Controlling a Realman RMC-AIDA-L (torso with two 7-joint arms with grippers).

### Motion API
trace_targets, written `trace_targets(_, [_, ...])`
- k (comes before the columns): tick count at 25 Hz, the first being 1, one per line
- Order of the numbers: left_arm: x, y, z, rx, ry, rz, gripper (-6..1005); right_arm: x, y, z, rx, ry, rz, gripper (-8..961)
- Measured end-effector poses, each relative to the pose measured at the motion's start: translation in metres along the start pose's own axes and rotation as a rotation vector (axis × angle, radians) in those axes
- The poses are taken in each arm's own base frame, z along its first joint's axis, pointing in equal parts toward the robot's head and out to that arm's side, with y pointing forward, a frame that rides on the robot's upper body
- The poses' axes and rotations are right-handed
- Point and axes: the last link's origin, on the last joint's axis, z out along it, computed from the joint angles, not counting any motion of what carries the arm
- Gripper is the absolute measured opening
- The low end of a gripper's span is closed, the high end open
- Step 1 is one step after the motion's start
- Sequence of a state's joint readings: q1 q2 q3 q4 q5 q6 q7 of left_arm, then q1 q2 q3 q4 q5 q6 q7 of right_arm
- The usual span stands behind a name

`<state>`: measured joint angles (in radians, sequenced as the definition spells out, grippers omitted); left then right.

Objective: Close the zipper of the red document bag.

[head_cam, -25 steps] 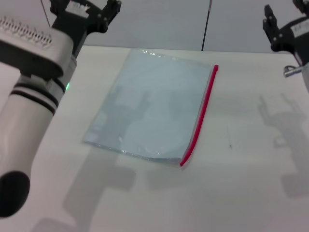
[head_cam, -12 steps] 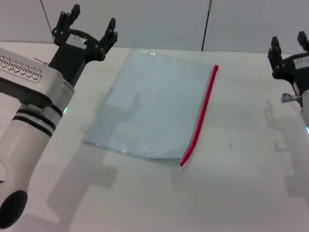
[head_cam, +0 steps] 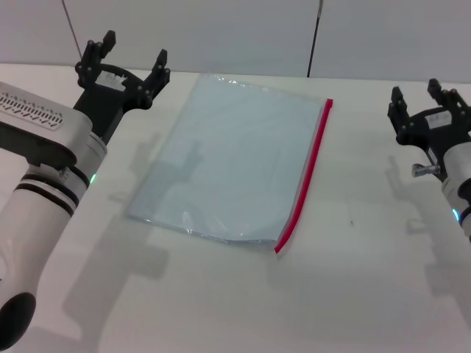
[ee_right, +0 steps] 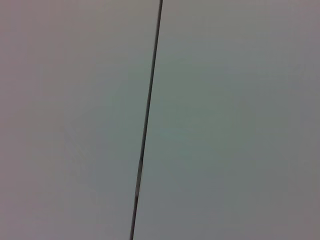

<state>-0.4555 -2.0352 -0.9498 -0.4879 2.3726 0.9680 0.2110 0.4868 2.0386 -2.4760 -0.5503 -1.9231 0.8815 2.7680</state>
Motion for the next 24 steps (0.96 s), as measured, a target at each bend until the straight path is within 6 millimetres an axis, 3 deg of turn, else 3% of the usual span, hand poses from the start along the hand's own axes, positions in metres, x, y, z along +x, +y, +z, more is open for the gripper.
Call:
trace_targets(9, [-0.005,-0.004,0.001,0.008,-0.020,-0.024,859,0.011,-0.015,0.004,0.043,0.060,0.032,572])
trace_targets(24, [-0.005,-0.005,0.001,0.009,-0.021,-0.042,860,0.012,-0.017,0.004,0.050,0.068,0.033,572])
